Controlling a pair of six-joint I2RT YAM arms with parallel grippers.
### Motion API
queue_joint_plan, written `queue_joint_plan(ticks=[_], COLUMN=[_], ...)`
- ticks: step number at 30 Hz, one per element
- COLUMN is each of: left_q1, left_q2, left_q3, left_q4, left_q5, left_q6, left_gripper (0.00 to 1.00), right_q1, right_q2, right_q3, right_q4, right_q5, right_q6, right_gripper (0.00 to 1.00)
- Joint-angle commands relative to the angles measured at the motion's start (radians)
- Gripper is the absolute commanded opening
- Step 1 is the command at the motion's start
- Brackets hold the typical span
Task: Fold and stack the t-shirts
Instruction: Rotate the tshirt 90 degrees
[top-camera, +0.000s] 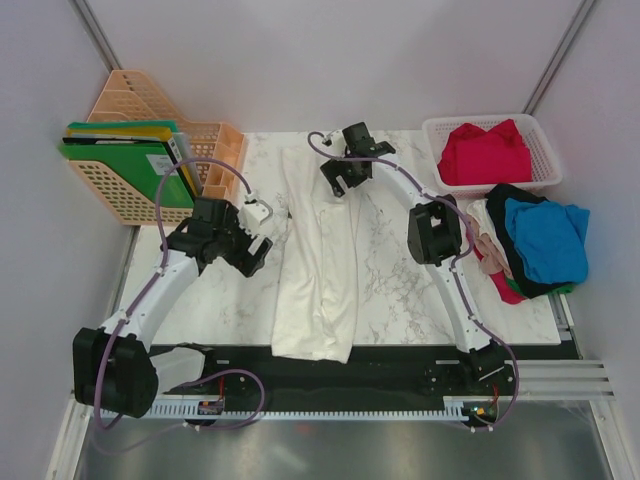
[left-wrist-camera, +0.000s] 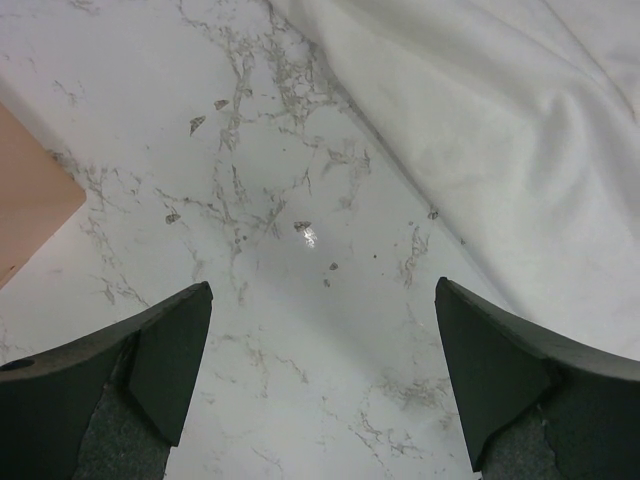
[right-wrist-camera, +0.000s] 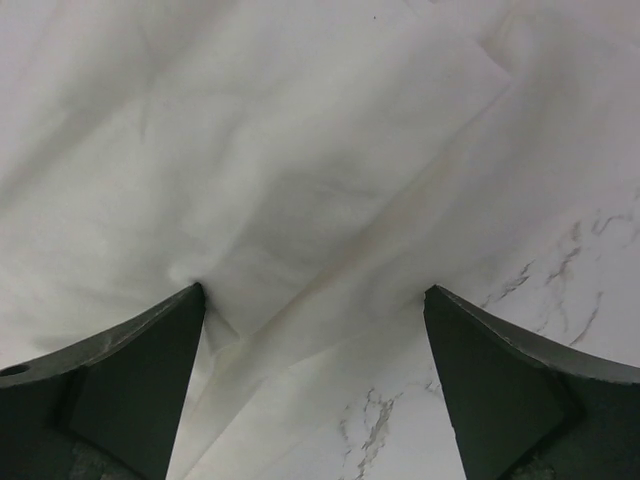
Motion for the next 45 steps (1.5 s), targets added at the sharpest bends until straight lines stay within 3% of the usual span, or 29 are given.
queue_joint_plan(ticks=[1,16,24,28,33,38,41,45], left_q1=[-0.002,-0.004,-0.004,-0.004,-0.003,-0.006,-0.007,-0.007], left_q2=[-0.03,0.059,-0.002,-0.03,-0.099,-0.05,-0.073,-0.101], left_q3=[-0.026,0.032,-0.009,-0.02,-0.046,-0.021,-0.038,-0.087], left_q4=[0.016,0.016,0.025,0.018,0.002,-0.159,-0.208,-0.199], left_q5=[-0.017,-0.007,0.0,-0.009,0.014,0.115,0.163,0.158], left_q6=[0.006,-0.011,-0.005,-0.003,-0.006,0.04,0.07,0.078], left_gripper=[1.0,1.0,1.0,1.0,1.0,1.0,0.99,1.0], right_q1=[0.0,0.028,0.076,0.132,0.146,0.146,0.145,0.148], right_q2=[0.083,0.07,-0.356,-0.602,-0.915,-1.09,-1.201,-1.308], right_q3=[0.035,0.01,-0.168,-0.229,-0.506,-0.946,-1.172,-1.312], right_q4=[0.082,0.332,0.392,0.311,0.04,-0.23,-0.234,-0.13], right_q5=[0.16,0.338,0.291,0.334,0.23,0.09,0.074,0.038], right_q6=[-0.055,-0.158,-0.124,-0.139,-0.018,-0.078,-0.127,-0.145], right_gripper=[0.98,0.98,0.98,0.98,0.98,0.98,0.97,0.92])
